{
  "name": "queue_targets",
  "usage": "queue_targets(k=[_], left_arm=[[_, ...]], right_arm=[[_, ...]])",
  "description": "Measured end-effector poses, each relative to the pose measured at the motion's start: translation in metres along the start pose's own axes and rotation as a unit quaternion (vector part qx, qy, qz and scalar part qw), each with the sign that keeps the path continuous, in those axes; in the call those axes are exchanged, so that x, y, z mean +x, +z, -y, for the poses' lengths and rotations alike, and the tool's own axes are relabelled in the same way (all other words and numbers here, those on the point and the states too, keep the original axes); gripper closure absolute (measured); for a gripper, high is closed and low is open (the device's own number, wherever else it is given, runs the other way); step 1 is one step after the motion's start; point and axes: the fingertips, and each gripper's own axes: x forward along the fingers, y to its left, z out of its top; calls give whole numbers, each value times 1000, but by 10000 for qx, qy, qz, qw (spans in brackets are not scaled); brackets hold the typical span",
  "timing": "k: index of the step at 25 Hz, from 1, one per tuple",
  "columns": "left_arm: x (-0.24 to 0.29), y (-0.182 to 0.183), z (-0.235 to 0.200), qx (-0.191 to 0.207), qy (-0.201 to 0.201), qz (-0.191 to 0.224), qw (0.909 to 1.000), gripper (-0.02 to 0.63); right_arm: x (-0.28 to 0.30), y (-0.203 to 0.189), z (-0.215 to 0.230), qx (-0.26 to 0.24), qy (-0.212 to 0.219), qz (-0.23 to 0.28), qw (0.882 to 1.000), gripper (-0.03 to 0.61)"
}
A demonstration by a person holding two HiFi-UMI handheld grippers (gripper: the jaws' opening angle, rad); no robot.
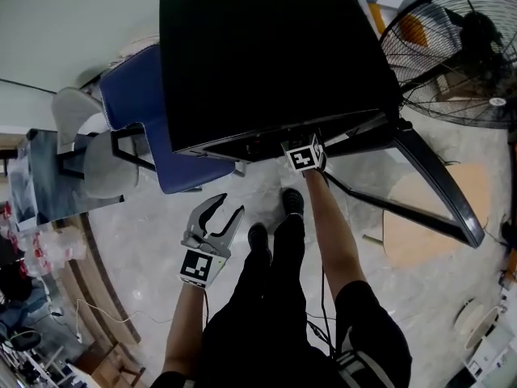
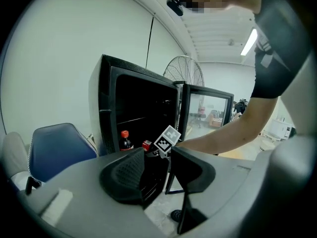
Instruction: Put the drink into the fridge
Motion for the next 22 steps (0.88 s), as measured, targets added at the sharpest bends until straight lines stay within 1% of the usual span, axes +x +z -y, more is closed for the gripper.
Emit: queue_targets(k=[7,12,14,18,22], left_arm=[[-13,-4,-9,-53,100,-57,9999,445],[-19,-7,-13,-102,103,-42,9999,445],[-20,-8,-14,-126,102,-54,9999,445],[-23,-13,-13,-143,65,-76,9998,445],[-30,-11,-14,-139,34,-46,9999,445]], right_arm=[[7,9,0,136,-21,201,9997,241],[7,9,0,222,14,376,9990,195],[2,8,-2,306,29,423,9986,183],[-15,4,-10,268,37,644,9976,183],[-38,-4,-17,299,-47,706,9970,184]])
